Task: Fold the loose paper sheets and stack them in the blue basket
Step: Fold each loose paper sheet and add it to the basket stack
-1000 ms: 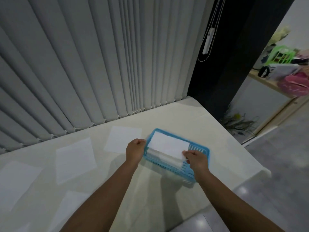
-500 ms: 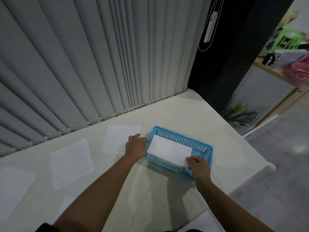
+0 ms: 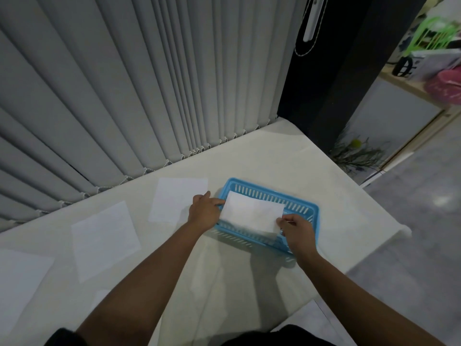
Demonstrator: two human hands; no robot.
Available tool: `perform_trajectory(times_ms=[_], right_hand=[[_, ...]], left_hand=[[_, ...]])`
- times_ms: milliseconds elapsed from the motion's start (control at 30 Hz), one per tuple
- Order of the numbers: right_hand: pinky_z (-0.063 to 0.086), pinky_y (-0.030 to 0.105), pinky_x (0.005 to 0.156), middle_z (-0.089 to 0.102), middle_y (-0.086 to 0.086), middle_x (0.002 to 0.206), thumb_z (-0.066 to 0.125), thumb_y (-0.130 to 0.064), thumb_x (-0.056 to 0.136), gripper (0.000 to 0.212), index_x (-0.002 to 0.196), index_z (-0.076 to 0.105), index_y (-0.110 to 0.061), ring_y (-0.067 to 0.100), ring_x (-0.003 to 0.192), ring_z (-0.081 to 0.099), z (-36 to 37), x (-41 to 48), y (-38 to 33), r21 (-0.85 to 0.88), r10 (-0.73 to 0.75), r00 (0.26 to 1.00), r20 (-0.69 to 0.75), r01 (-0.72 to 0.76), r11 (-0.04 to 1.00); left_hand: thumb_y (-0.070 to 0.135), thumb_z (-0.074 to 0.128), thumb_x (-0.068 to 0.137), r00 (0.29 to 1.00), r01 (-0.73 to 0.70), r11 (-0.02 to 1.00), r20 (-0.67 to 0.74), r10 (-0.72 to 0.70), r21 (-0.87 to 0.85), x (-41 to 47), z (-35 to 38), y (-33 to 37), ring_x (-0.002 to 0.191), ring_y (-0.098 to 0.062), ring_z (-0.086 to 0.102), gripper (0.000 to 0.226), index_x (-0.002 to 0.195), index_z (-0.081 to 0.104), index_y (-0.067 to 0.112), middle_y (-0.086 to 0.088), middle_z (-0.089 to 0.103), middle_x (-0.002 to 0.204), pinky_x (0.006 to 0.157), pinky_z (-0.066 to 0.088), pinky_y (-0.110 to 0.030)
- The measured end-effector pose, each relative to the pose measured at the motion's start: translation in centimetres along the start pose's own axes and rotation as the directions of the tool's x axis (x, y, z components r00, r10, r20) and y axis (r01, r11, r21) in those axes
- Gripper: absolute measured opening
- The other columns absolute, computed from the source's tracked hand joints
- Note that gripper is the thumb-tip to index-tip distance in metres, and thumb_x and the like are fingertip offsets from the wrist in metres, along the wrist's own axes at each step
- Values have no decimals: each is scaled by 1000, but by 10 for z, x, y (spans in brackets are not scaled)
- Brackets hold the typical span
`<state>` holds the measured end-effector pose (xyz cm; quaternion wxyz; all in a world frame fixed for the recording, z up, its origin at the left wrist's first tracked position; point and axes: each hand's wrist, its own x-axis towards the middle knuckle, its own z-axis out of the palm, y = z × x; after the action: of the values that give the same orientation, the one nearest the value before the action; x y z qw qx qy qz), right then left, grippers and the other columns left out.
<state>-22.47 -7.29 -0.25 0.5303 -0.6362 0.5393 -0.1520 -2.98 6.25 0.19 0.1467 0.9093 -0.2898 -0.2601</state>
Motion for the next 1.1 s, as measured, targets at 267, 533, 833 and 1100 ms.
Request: perform_trajectory(times_ms=[267,533,833,1100], right_hand=[[50,36,79,68,2,83,65,-19,88,5,86,67,-15,23,81,64,4,-1,-3,-35,-31,999,13,31,999],[45,28,69,68,0,78,66,-20,87,9,86,71,-13,19,76,62,3,0,6,-70,-30,999,29,32,997],[49,34,76,65,3,105,62,-27,90,23,110,63,-16,20,91,59,-1,-4,11,-274,-159,985,-65,135,952],[0,47,119,3,1,163,9,-63,90,76,153,9,-20,25,150,2,19,4,14,-759,-329,839,433,536,369]], left_hand=[[12,28,99,1000,-14,1000,9,14,16,1,-1,1,145,-26,16,48,135,52,32,-5,23,159,116,24,-36],[14,31,99,1000,-24,999,4,23,39,-4,1,3,143,-25,20,45,136,51,29,-5,26,158,113,29,-34],[13,43,94,969,-41,999,-244,47,28,-13,9,8,118,-25,51,34,121,64,18,-8,62,123,91,48,-38],[48,22,100,952,-288,890,3,307,354,-5,32,12,151,-22,-3,58,152,8,27,-1,0,163,120,1,-46]])
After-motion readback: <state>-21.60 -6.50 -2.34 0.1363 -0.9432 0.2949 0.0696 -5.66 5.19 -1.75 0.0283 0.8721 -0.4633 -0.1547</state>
